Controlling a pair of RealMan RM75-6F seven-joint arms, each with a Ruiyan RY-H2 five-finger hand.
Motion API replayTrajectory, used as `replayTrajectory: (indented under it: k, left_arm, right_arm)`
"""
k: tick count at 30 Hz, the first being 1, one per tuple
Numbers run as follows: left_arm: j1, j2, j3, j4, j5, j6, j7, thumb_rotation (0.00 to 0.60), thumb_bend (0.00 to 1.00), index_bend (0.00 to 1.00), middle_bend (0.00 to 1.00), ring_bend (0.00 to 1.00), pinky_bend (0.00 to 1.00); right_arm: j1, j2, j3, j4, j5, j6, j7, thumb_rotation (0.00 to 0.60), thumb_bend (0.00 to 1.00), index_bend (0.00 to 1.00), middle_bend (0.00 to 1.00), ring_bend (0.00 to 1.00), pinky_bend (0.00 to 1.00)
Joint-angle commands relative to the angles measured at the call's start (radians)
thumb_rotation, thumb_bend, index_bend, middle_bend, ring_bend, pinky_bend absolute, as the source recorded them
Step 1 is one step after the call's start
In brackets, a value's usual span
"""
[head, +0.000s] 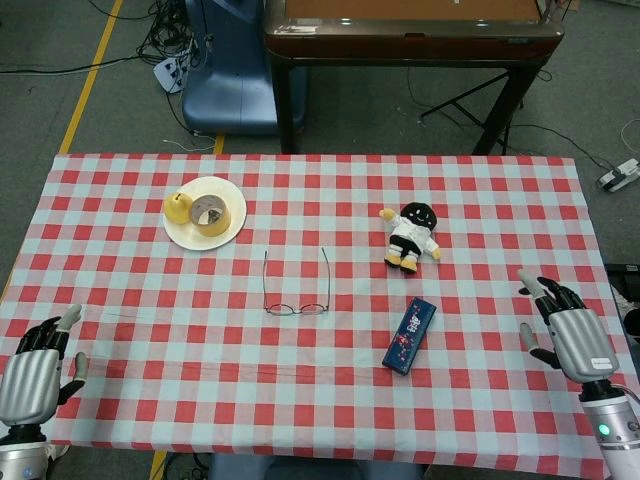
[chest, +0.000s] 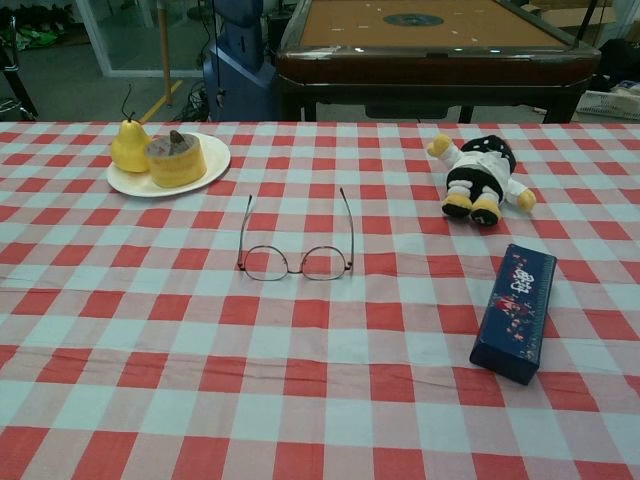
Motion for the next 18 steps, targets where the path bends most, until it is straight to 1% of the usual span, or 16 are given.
replayTrajectory:
  k: [1,14,18]
  left_arm:
    - [-0.001,0.001,-0.001,0.0,-0.002,-0.002,0.0,0.6,0.59,0.1,0.22,0.16,0.16]
    - [-0.006,0.011,-0.008,0.004,0.01,-0.007,-0.033,0.6,0.59,0.1,0.22,0.16,0.16]
    - [-0.039,0.026,-0.016,-0.007,0.041,-0.04,-0.067,0.6,0.59,0.1,0.22,0.23,0.17]
  right_arm:
    - [0.0,0.0,0.001,0.001,-0.001,0.002,0.001,0.6,0.45,0.0,0.28,0.13,0.19]
    - [-0.004,0.015,0.021,-0.005,-0.004,0.039,-0.006,0.6,0.45,0.0,0.28,0.13,0.19]
    - [-0.008,0.016,0.038,-0.01,0.004,0.064,-0.021,0.6,0.45,0.0,0.28,0.13,0.19]
